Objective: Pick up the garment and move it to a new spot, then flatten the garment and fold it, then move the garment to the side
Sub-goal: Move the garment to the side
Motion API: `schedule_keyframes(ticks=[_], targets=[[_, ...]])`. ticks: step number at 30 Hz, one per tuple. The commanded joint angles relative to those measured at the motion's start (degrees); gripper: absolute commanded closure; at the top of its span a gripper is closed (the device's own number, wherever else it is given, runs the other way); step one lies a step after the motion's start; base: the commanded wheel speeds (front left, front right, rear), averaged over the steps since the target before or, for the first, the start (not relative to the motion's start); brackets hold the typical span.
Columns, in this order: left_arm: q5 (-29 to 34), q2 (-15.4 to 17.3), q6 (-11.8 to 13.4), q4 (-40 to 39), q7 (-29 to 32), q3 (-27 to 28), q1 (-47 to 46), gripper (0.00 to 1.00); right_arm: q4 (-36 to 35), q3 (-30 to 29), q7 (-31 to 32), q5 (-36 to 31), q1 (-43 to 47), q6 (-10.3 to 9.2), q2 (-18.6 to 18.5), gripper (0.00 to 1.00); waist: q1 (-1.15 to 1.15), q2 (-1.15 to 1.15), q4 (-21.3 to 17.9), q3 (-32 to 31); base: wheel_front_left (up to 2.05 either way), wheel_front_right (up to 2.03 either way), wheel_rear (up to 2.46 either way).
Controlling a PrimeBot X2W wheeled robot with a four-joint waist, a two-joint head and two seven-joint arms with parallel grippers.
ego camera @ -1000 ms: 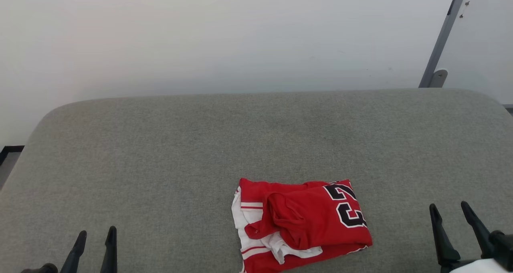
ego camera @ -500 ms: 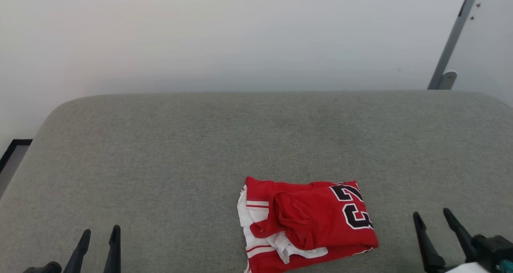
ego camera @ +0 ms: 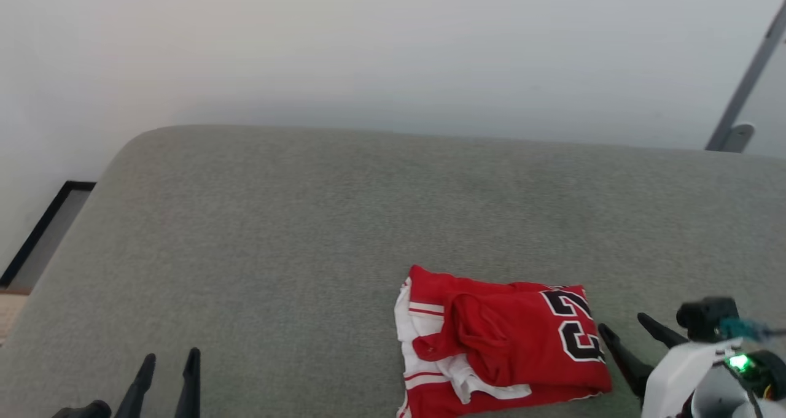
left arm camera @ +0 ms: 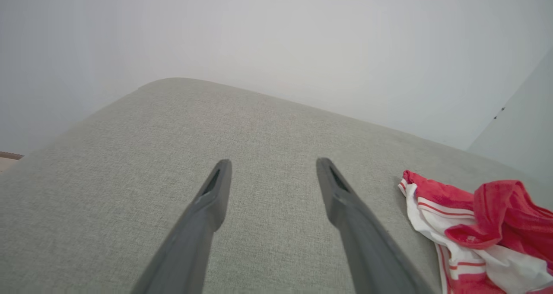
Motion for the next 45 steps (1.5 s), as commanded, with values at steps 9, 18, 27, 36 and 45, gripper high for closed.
schedule_keyframes(ticks=[9, 18, 27, 36, 45], targets=[[-1.2, 0.5, -0.2, 1.3, -0.3, -2.9, -1.5, 0.0, 1.4, 3.4, 18.7, 7.1, -5.7, -0.02, -5.7, 0.0, 0.0, 0.0, 5.2, 1.3, 0.0, 0.0, 0.0], [-2.8, 0.5, -0.2, 2.1, -0.3, -5.7, -4.4, 0.0, 5.9, 5.0, 32.5, 9.4, -11.3, -0.02, -7.1, 0.0, 0.0, 0.0, 9.5, 5.5, 0.0, 0.0, 0.0], [-4.0, -0.1, -0.2, 3.5, -0.3, -8.7, -9.3, 0.0, 15.9, 9.3, 42.4, 13.1, -16.6, 0.0, -1.7, 0.13, 0.0, 0.0, 11.9, 10.4, 0.0, 0.0, 0.0], [-5.4, 0.4, -0.2, 4.3, -0.3, -7.9, -11.0, 0.0, 15.0, 8.2, 41.8, 16.0, -21.8, -0.17, -4.8, 1.0, 0.0, 0.0, 9.7, 11.7, 0.0, 0.0, 0.0], [-4.6, 1.2, -0.2, 3.4, -0.3, -9.6, -14.7, 0.0, 11.3, 5.6, 40.5, 15.3, -26.0, -0.13, -10.7, 1.0, 0.0, 0.0, 4.8, 12.9, 0.0, 0.0, 0.0]])
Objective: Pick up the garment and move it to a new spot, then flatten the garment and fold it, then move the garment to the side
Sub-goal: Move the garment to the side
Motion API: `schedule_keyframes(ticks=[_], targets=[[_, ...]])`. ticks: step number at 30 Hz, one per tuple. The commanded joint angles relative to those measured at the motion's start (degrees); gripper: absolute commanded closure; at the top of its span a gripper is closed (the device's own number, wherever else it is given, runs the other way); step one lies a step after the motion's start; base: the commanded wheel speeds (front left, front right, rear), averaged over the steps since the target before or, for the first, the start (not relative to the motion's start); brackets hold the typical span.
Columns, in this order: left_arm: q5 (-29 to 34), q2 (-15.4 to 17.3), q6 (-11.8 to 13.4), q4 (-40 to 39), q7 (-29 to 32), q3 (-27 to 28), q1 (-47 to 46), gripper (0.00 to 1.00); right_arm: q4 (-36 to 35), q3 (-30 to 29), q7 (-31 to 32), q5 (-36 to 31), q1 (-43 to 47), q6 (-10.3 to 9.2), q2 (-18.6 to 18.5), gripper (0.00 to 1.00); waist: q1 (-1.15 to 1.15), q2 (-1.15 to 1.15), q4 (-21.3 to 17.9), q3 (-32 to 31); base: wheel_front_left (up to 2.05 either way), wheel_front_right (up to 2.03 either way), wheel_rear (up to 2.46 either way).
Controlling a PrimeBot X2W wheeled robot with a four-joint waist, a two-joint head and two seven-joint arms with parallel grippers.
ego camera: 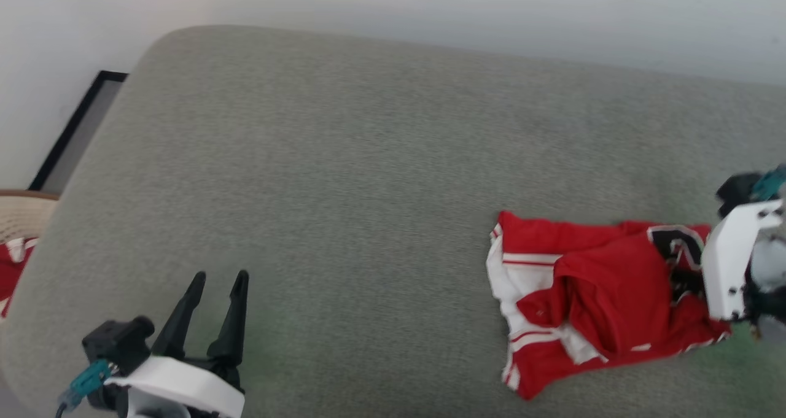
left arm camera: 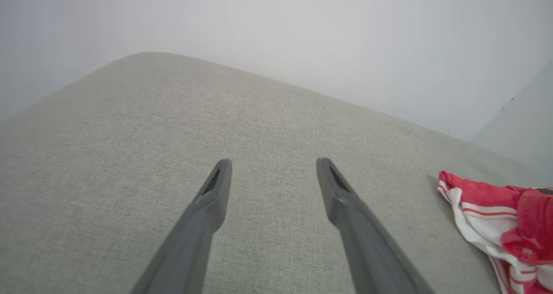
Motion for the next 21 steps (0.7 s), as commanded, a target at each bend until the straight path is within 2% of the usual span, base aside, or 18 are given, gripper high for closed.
schedule_keyframes(ticks=[1, 11, 16, 21], targets=[[-0.1, 0.2, -0.2, -0.2, -0.3, -0.7, -1.8, 0.0, -0.7, -0.7, -0.5, -0.4, -1.7, -0.27, -1.0, 1.0, 0.0, 0.0, -2.3, 0.7, 0.0, 0.0, 0.0], [-0.2, 0.5, -0.2, -0.2, -0.3, -5.7, -8.4, 0.0, -2.1, -1.6, -2.8, -2.3, -6.9, -0.28, -5.8, 1.0, 0.0, 0.0, -8.4, 3.2, 0.0, 0.0, 0.0], [-0.1, 0.2, -0.2, -0.6, -0.3, -7.8, -11.7, 0.0, -2.0, -0.8, -7.1, -5.4, -10.1, -0.28, -8.8, 1.0, 0.0, 0.0, -12.2, 5.0, 0.0, 0.0, 0.0], [-0.3, 0.6, -0.2, -0.8, -0.3, -10.3, -14.9, 0.0, 0.5, -0.6, -11.6, -8.8, -13.7, -0.28, -10.3, 1.0, 0.0, 0.0, -15.7, 7.2, 0.0, 0.0, 0.0]])
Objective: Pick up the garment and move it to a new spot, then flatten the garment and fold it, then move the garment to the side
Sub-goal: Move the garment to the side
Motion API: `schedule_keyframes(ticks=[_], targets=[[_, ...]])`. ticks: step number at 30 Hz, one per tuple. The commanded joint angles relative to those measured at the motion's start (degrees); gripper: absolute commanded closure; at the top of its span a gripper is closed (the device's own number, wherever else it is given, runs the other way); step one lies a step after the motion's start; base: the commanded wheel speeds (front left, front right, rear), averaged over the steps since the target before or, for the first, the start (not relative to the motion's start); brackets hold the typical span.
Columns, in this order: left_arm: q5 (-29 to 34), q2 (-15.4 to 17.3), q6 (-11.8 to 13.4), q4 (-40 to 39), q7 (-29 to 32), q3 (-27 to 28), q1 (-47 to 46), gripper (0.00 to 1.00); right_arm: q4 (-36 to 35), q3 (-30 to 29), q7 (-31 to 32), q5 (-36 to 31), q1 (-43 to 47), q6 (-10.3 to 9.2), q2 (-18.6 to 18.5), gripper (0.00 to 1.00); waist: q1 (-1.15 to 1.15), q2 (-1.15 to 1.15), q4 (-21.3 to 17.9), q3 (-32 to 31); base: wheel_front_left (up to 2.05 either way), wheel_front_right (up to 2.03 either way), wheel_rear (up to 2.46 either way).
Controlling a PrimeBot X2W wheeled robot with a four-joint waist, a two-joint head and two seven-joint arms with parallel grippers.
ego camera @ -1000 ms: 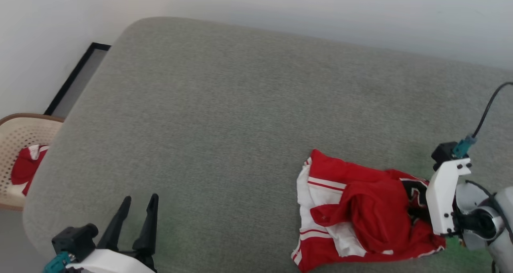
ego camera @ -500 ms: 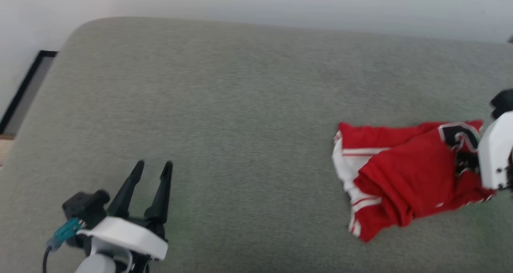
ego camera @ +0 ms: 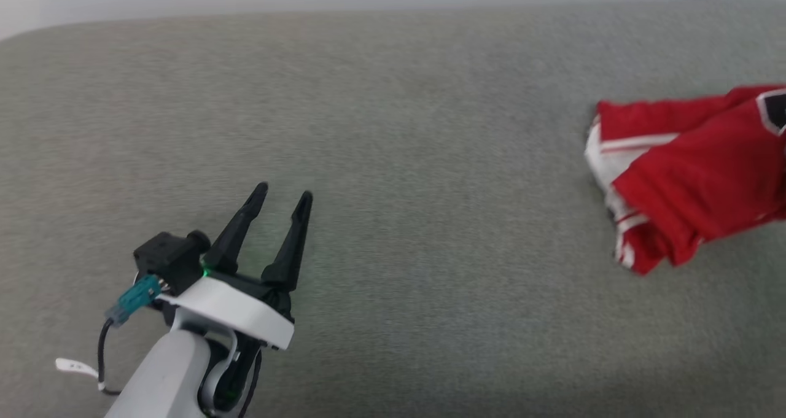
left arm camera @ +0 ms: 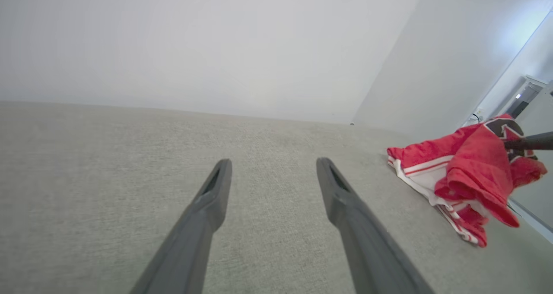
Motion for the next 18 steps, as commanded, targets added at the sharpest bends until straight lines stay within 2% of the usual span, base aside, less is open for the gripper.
schedule_keyframes(ticks=[1, 9, 18], targets=[[-0.2, 0.3, -0.2, 0.0, -0.3, -0.4, -1.4, 0.0, 0.7, 0.2, -1.5, -1.1, -1.6, -0.28, -0.4, 1.0, 0.0, 0.0, -2.5, 2.1, 0.0, 0.0, 0.0], [-0.5, 1.7, -0.2, -0.5, -0.3, -4.2, -6.8, 0.0, 6.4, 0.0, -8.2, -7.3, -7.6, -0.28, -1.4, 1.0, 0.0, 0.0, -6.5, 6.7, 0.0, 0.0, 0.0], [-1.7, 3.2, -0.2, -0.9, -0.3, -7.8, -12.7, 0.0, 15.9, -2.1, -15.8, -18.9, -12.7, -0.29, -2.2, 1.0, 0.0, 0.0, -6.7, 11.2, 0.0, 0.0, 0.0]])
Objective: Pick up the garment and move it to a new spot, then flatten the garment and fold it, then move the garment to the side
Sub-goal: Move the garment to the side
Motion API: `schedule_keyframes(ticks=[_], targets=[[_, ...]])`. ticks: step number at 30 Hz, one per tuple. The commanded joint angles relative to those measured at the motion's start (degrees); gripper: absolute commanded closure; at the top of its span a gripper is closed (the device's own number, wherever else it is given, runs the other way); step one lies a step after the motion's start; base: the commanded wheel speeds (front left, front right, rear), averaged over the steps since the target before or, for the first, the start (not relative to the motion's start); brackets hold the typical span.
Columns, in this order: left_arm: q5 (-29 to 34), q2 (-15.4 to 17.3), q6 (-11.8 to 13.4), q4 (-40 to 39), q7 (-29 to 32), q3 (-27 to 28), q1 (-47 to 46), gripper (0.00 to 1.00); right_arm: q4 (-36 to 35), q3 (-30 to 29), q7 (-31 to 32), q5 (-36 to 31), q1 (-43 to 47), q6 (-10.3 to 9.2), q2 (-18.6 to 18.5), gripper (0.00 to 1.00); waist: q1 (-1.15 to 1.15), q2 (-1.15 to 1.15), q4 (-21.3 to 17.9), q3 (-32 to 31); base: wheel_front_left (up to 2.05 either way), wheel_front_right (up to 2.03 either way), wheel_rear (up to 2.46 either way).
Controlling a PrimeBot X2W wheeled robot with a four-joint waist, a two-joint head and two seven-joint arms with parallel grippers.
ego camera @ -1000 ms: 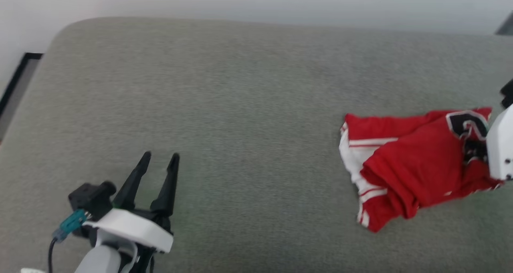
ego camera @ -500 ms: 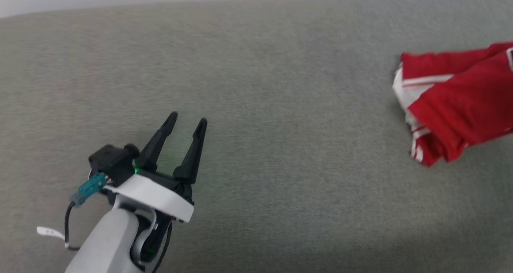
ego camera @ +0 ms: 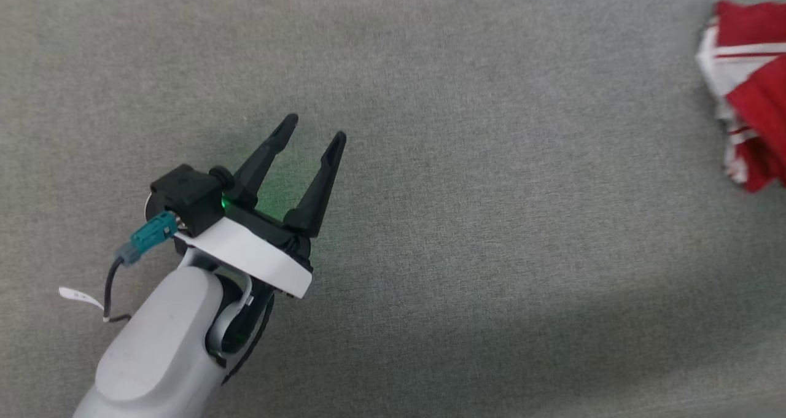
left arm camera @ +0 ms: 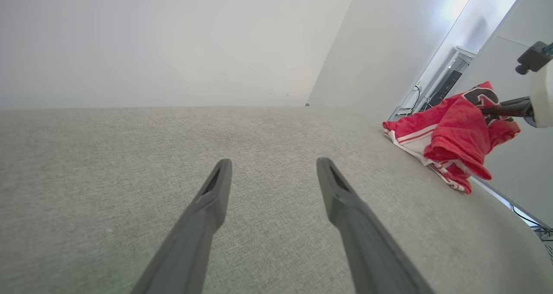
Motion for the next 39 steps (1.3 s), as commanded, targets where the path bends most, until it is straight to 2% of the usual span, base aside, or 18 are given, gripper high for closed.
schedule_keyframes(ticks=[1, 6, 10, 11, 13, 14, 15, 21, 28, 34, 39], targets=[[-0.7, 0.3, -0.2, -0.4, -0.3, -0.4, -1.3, 0.0, 1.9, -1.1, -1.9, -2.3, -1.1, -0.29, 0.7, 1.0, 0.0, 0.0, 0.2, 1.2, 0.0, 0.0, 0.0], [-1.0, 0.6, -0.2, -0.6, -0.3, -0.9, -2.5, 0.0, 7.5, -4.3, -5.2, -7.8, -2.4, -0.29, 3.4, 1.0, 0.0, 0.0, 1.0, 3.0, 0.0, 0.0, 0.0], [-1.0, 0.8, -0.2, -0.6, -0.3, -1.1, -3.0, 0.0, 10.0, -5.6, -7.1, -9.9, -3.1, -0.29, 5.3, 1.0, 0.0, 0.0, 1.5, 3.7, 0.0, 0.0, 0.0], [-1.1, 0.9, -0.2, -0.4, -0.3, -1.0, -2.9, 0.0, 10.7, -5.9, -7.4, -10.2, -3.1, -0.29, 5.9, 0.9, 0.0, 0.0, 1.7, 3.8, 0.0, 0.0, 0.0], [-1.2, 0.9, -0.2, -0.5, -0.3, -0.6, -2.8, 0.0, 12.4, -7.4, -8.2, -10.7, -3.6, -0.29, 6.9, 0.57, 0.0, 0.0, 1.9, 3.9, 0.0, 0.0, 0.0], [-1.3, 0.9, -0.2, -0.6, -0.3, -0.3, -2.7, 0.0, 13.1, -7.8, -8.6, -11.3, -3.9, -0.29, 7.1, 0.16, 0.0, 0.0, 1.9, 3.9, 0.0, 0.0, 0.0], [-1.3, 0.9, -0.2, -0.7, -0.3, 0.0, -2.5, 0.0, 13.8, -8.2, -8.8, -11.7, -4.1, -0.29, 7.4, 0.0, 0.0, 0.0, 2.0, 3.8, 0.0, 0.0, 0.0], [-1.4, 1.6, -0.2, -1.1, -0.3, 2.0, -1.3, 0.0, 15.6, -9.6, -11.2, -14.2, -5.9, -0.29, 8.3, 0.0, 0.0, 0.0, 1.8, 2.7, 0.0, 0.0, 0.0], [-0.4, 1.0, -0.2, -1.2, -0.3, 5.5, 1.4, 0.0, 16.9, -11.1, -14.6, -13.7, -7.1, -0.29, 8.4, 0.0, 0.0, 0.0, 1.8, -0.3, 0.0, 0.0, 0.0], [0.1, 0.7, -0.2, -0.9, -0.3, 8.7, 4.6, 0.0, 17.2, -12.8, -17.8, -13.4, -6.2, -0.29, 11.2, 0.0, 0.0, 0.0, 2.5, -3.8, 0.0, 0.0, 0.0], [0.4, 0.1, -0.2, -0.5, -0.3, 12.1, 8.0, 0.0, 16.2, -12.0, -22.0, -12.7, -3.6, -0.29, 14.0, 0.0, 0.0, 0.0, 3.4, -7.2, 0.0, 0.0, 0.0]])
